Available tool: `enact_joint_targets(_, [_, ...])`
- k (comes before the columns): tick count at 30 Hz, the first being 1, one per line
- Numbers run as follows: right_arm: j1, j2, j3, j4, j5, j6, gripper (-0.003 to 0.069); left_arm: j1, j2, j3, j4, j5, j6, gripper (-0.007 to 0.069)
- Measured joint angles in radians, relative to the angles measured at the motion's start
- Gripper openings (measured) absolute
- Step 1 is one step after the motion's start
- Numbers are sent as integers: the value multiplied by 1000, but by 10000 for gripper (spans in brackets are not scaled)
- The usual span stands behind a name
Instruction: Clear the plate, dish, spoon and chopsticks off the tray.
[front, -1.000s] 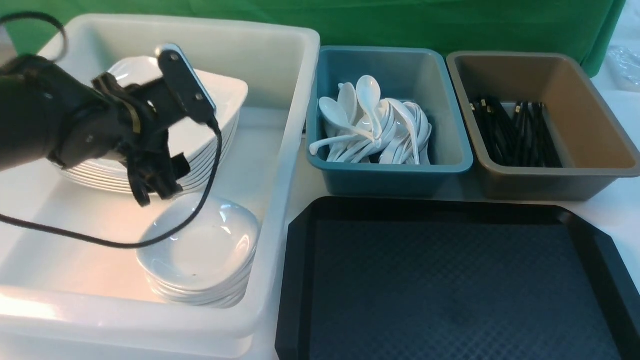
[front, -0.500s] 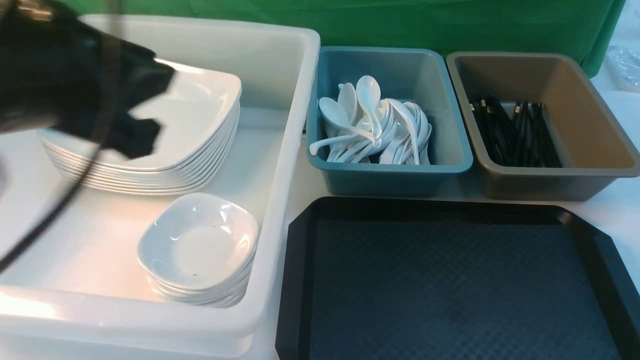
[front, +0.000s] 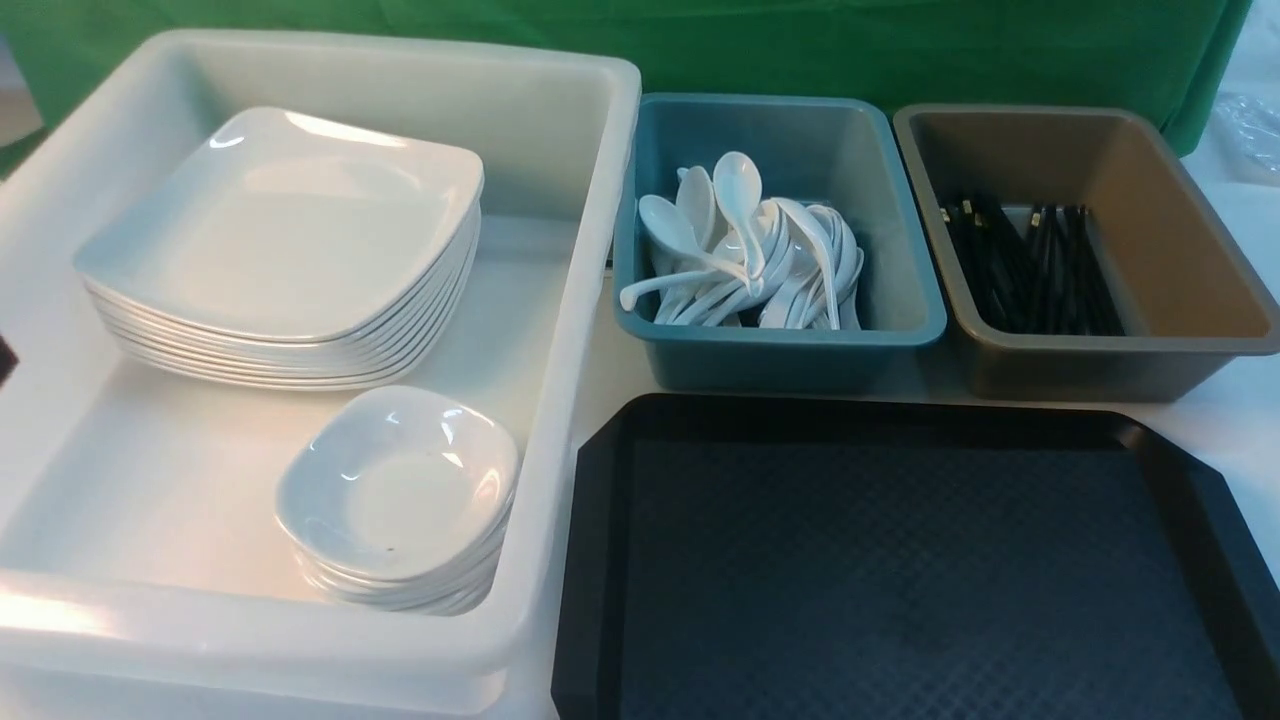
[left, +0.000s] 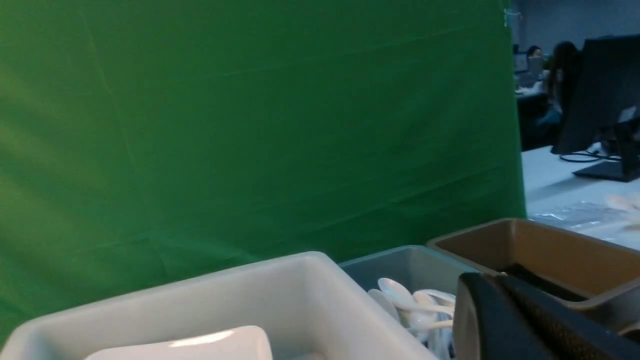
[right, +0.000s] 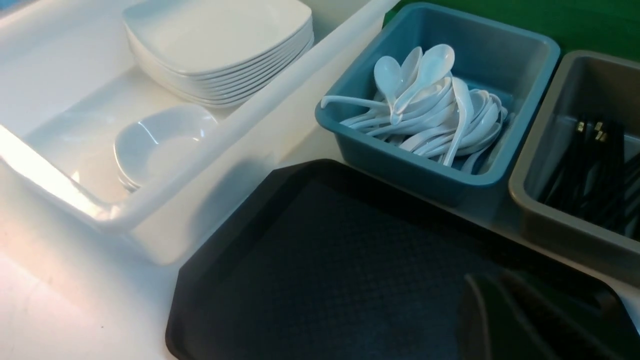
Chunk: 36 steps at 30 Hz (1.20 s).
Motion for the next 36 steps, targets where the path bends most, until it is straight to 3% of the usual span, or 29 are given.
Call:
enact_joint_targets(14, [0,0,0,0,0,4,99,0,-18,240,30,-45,3,4])
enact_joint_targets(19, [-72,0,0,2,-1,4,110,0,-17,300,33,-45,2,4])
enact_joint_targets(23, [-228,-21,14,62,-18,-52,83,0,-17,338,34,-45,2,4])
enact_joint_targets(27, [-424,-109,177,203,-160,-358,21,0,-16,384,43,-45,2,4])
enact_joint_targets(29, [-521,-163,300,264,-256,-451,19,0,-16,393,53,-45,2,5])
enact_joint_targets(33, [-679,-294,553,357,-433,-466,19,0,-16,393,64,-45,2,5])
enact_joint_targets(36, [-738,-384,738,394,-569,-466,19,0,-16,393,65,-45,2,5])
